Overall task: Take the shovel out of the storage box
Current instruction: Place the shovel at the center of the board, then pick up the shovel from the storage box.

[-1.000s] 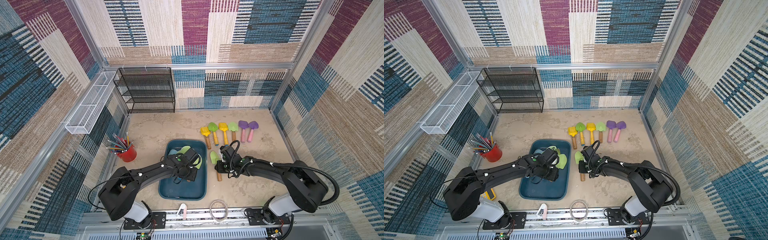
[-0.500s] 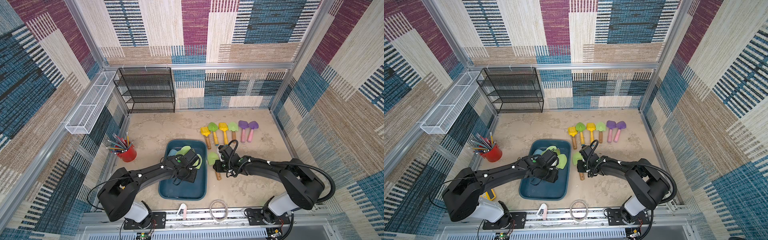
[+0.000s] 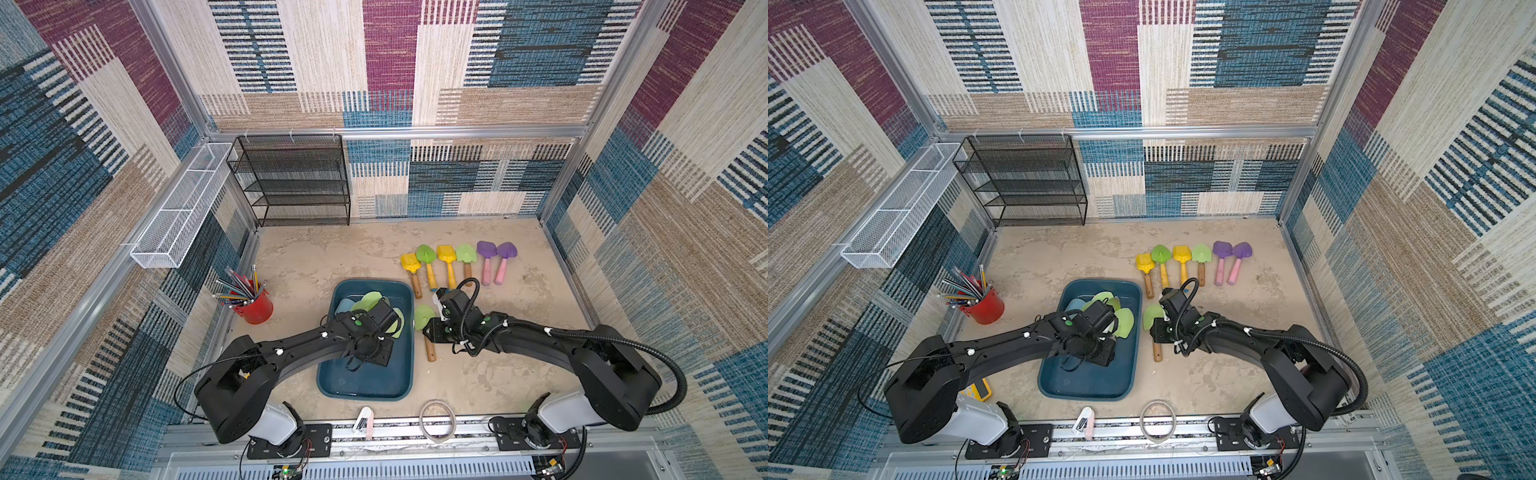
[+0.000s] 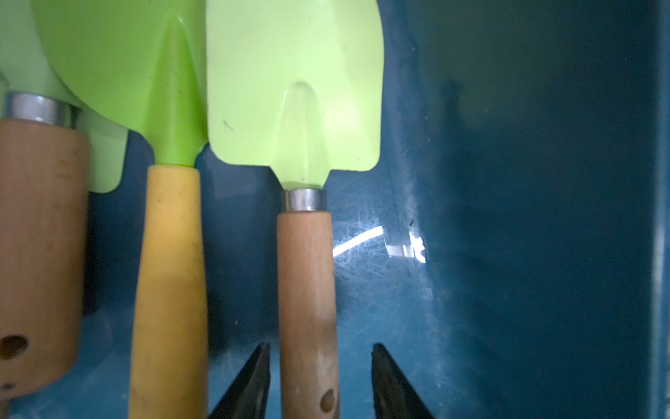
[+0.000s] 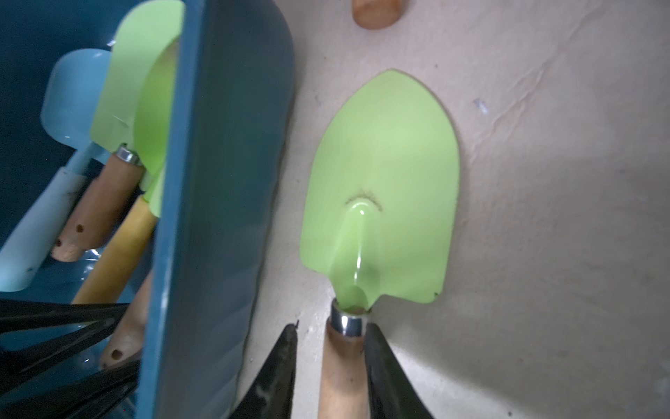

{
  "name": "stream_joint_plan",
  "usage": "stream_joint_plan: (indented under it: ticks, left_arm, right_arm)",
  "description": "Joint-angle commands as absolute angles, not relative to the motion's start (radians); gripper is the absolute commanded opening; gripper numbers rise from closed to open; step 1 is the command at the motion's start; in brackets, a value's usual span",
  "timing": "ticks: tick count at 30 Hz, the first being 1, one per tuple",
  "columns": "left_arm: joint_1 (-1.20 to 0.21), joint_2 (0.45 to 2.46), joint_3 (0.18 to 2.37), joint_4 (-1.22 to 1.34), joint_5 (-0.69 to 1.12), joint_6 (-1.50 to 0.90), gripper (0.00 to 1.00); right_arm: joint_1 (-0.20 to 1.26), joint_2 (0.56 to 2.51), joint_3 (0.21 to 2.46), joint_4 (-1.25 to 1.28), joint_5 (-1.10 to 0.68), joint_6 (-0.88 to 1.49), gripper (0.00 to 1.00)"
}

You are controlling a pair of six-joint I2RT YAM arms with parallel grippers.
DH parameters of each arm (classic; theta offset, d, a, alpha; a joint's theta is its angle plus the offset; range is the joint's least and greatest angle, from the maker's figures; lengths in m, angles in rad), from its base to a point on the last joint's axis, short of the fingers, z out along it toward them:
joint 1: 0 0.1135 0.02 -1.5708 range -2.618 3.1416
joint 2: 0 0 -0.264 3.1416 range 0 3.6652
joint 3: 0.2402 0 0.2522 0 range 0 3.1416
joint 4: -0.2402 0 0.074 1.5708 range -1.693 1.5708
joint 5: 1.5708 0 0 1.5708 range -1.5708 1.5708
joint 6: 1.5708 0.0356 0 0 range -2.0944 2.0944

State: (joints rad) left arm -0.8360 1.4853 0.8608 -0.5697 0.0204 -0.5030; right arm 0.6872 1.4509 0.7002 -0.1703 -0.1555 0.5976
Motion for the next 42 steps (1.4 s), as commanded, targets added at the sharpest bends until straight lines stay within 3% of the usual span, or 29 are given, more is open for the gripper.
stream_joint_plan:
  ticks: [1,9,24,42]
  left_arm:
    - [-0.840,1.496,0.877,-0.596,-0.004,-0.515,0.48]
    - [-0.865,1.558,0.945,-0.652,-0.078,-0.503,0.42]
    - [-0.941,1.685,1.059,-0.775,-0.239,-0.502,0.38]
    - [-0.973,1.737,1.106,-0.817,-0.285,-0.513,0.31]
  right_arm:
    - [0.690,1.413,0.706,-0.188,-0.125,0.603,0.35]
    - [0.689,1.316,0.691,-0.218,-0.046,0.609,0.36]
    - [0.688,1.312,0.654,-0.167,-0.058,0.615,0.37]
    - [0.689,1.307,0.636,-0.140,-0.062,0.612,0.37]
